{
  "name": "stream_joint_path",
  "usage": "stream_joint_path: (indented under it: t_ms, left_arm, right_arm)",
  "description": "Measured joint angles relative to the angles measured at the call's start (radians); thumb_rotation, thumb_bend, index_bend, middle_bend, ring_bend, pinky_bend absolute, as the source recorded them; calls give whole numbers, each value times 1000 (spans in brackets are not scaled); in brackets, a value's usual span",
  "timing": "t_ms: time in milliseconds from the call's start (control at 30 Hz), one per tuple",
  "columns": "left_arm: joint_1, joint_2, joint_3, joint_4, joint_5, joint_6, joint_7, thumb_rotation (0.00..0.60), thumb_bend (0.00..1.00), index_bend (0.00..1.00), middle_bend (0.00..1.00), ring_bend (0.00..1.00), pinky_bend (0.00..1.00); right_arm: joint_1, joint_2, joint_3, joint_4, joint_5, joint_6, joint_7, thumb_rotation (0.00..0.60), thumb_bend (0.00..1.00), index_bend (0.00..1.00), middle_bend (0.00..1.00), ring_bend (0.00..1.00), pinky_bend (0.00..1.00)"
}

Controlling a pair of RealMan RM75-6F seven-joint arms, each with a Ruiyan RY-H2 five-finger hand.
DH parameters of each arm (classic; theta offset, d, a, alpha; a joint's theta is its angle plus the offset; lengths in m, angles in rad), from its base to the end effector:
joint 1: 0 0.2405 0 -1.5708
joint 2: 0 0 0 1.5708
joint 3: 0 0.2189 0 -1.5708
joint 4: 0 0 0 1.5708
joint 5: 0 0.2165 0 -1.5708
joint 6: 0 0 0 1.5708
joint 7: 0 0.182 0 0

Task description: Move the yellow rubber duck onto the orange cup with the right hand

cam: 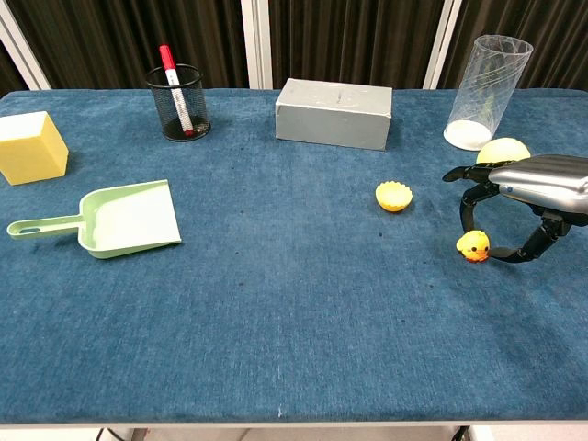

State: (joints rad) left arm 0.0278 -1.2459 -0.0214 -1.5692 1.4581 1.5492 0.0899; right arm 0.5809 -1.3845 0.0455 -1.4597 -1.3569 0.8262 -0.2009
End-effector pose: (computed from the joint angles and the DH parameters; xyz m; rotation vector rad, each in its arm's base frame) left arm -0.3013 0.1772 0.1119 -1.2704 -0.9592 -0.8083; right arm -0.2048 -0.3089 -0.0294 2.0438 -0.9550 0.6569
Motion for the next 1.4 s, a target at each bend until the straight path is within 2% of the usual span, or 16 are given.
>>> stream_joint_path:
  t_ms: [233,600,733,833,1100,1400]
  left_arm:
    - [0,1,-1,0,-1,-1,2,600,0,127,77,38,28]
    - [3,-1,-1,9,-5,-3,-5,600,0,127,77,38,28]
    - [3,2,-2,7,-4,-2,-5,600,0,127,77,38,28]
    - [2,3,-3,5,-1,-1,-3,600,0,127,77,38,28]
    - [-1,4,-3,-3,-4,-8,5,600,0,127,77,37,28]
    - [-1,6,-5,-2,-14,-14,8,600,0,127,77,37,28]
  right_arm:
    - [9,-9,-8,9,-10,4,12,600,464,485,83,61,129]
    - [8,-16,-12,16,-23,30,49,600,509,638,153,101,151]
    - [7,4,0,-7,-32,53,85,600,510,637,153,101,151]
    - [18,20,29,-28,-25,57,107,600,510,633,153,101,151]
    - [107,15,108,-29,91,-24,72,600,510,623,154,101,152]
    - [227,-97,142,83,284,-131,-62,600,509,607,153,101,154]
